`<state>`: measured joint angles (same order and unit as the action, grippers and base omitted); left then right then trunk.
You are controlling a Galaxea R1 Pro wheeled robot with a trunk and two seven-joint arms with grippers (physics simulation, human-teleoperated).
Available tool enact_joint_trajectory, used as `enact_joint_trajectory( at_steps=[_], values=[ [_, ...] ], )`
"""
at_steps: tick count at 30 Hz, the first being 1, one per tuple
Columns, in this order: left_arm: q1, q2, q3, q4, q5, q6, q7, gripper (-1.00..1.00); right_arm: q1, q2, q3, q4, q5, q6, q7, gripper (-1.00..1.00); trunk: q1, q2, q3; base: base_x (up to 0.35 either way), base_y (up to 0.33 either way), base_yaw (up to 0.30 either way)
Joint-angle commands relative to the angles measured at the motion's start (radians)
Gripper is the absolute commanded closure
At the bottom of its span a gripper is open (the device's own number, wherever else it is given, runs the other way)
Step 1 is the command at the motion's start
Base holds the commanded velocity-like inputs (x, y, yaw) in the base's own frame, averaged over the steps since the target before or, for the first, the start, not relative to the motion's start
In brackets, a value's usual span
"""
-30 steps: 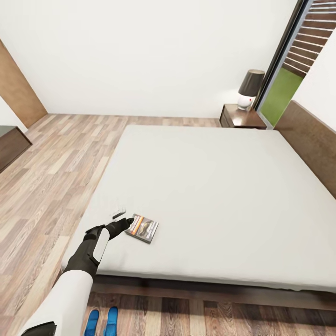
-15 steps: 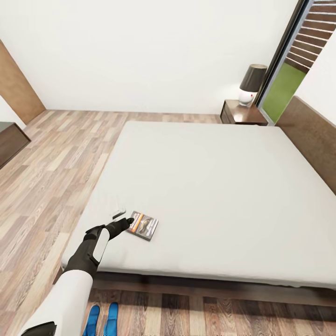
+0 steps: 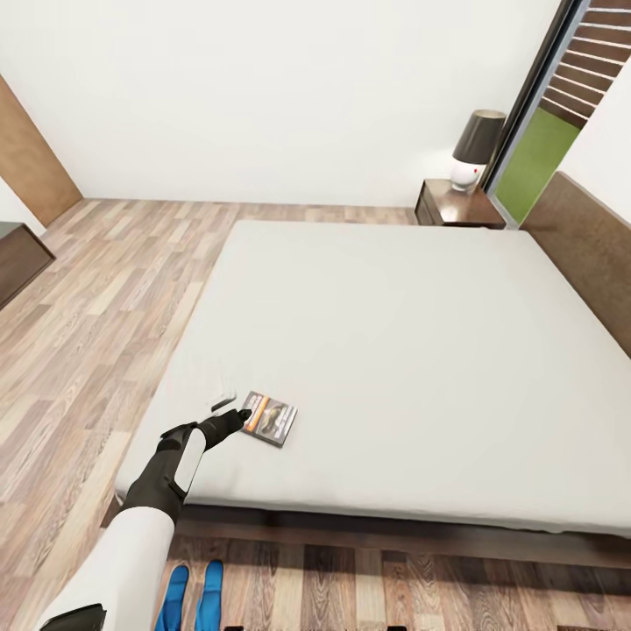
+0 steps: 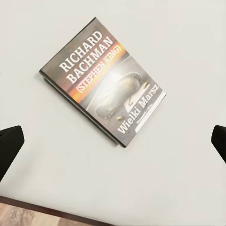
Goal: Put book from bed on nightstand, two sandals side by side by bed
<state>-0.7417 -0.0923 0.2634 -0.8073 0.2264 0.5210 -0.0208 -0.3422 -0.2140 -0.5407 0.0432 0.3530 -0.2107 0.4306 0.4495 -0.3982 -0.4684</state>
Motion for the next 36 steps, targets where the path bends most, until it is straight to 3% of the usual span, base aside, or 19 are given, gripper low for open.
enact_joint_trajectory(
  at_steps=[1,36],
  values=[
    [-0.001,-0.001,0.005,-0.001,0.004,0.007,-0.002,-1.0,-0.001,-0.001,-0.008,0.004,0.009,-0.007,0.0,-1.0,0.0,-0.002,-0.003,0.0,0.0,0.0],
    [-0.001,0.0,0.006,-0.003,0.004,0.007,-0.002,-1.0,-0.001,-0.001,-0.008,0.004,0.009,-0.007,0.0,-1.0,0.0,-0.002,-0.057,0.0,0.0,0.0]
  ],
)
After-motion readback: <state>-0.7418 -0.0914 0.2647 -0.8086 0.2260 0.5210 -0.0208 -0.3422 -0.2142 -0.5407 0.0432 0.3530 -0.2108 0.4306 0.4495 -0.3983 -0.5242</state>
